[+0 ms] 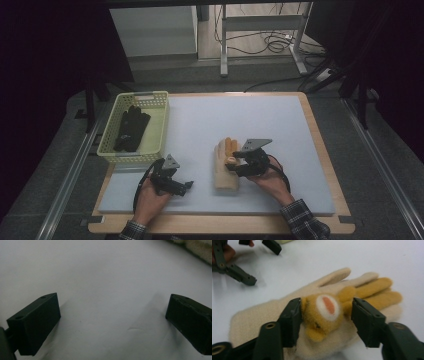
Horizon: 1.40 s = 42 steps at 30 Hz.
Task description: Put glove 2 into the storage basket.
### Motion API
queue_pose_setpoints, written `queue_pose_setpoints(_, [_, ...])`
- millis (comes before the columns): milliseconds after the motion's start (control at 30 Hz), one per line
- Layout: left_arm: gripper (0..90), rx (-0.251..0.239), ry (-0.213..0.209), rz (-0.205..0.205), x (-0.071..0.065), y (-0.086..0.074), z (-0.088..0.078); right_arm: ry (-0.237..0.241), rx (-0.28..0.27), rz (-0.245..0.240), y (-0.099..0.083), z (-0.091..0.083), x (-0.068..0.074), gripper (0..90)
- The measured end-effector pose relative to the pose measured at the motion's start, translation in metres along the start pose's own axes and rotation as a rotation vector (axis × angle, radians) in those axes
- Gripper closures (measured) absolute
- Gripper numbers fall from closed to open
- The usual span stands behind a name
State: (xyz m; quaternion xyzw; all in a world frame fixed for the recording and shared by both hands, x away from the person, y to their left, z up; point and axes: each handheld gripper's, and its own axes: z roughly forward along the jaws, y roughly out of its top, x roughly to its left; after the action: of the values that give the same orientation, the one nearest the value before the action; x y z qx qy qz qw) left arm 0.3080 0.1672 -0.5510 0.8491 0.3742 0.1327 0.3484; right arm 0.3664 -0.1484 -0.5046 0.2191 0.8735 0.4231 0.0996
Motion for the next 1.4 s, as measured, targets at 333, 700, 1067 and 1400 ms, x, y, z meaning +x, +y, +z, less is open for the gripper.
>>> queue_pose_setpoints(333, [0.0,0.000,0.000,-0.003,0.000,0.000,0.000,-0.018,0.002,0.056,-0.014,-0.027,-0.005,51.5])
queue_pose_setpoints(700, [0.0,0.000,0.000,-0.003,0.000,0.000,0.000,0.038,0.089,0.031,-0.038,-0.028,0.013,88.4])
queue_pose_setpoints(1067, [0.0,0.000,0.000,-0.002,0.000,0.000,0.000,0.072,0.114,0.013,-0.035,-0.007,0.027,88.3])
queue_pose_setpoints(1400, [0.0,0.000,0.000,-0.003,0.000,0.000,0.000,0.050,0.104,-0.004,-0.022,0.015,0.039,86.6])
